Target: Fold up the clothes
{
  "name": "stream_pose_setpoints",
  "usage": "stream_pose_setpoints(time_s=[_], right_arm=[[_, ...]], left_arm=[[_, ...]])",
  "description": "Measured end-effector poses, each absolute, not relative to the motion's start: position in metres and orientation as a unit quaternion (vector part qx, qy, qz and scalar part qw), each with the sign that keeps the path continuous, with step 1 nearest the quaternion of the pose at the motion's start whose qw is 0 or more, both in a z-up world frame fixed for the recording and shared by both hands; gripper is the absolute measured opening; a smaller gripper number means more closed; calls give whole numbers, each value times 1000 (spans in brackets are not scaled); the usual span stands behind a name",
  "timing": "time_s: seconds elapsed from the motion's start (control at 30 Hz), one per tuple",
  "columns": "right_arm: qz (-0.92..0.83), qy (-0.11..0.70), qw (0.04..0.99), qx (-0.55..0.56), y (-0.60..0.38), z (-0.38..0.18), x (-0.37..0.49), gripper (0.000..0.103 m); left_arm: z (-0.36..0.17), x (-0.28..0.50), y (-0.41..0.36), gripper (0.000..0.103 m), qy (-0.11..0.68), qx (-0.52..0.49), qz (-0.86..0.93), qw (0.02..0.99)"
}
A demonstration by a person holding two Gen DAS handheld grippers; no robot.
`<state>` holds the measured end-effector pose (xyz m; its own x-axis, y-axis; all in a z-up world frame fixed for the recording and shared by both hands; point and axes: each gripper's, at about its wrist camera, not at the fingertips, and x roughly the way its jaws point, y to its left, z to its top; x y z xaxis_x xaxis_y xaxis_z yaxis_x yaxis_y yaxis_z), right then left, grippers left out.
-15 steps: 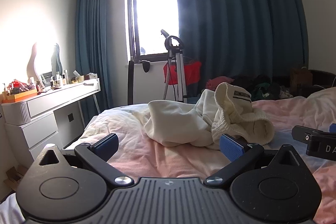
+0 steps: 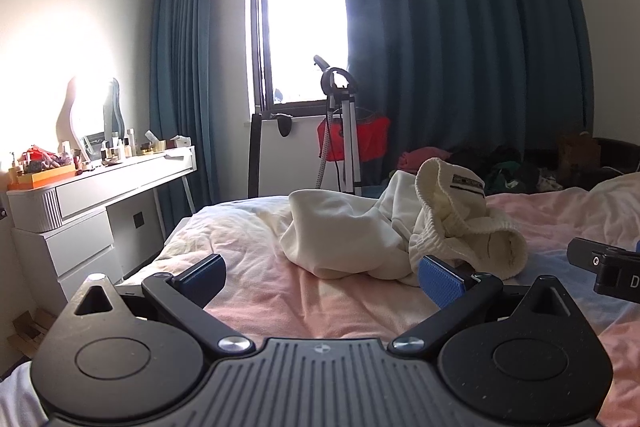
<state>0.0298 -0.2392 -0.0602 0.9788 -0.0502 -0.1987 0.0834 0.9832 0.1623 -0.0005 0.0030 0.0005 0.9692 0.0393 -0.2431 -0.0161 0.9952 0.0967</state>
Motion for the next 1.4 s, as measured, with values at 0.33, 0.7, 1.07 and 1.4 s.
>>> stream_pose_setpoints(time_s=[0.33, 0.7, 1.07, 1.4], right_arm=[[-32, 94, 991, 86, -238, -60, 29, 103], [-31, 91, 991, 93, -240, -60, 28, 103], [-36, 87, 991, 95, -241, -59, 27, 103], [-42, 93, 992, 76, -237, -60, 28, 103]], left_arm=[[-2, 3, 5, 103, 132, 42, 15, 990], [-1, 0, 1, 103, 132, 46, 9, 990], [0, -1, 2, 103, 132, 48, 7, 990], [-3, 2, 6, 103, 144, 40, 4, 989]])
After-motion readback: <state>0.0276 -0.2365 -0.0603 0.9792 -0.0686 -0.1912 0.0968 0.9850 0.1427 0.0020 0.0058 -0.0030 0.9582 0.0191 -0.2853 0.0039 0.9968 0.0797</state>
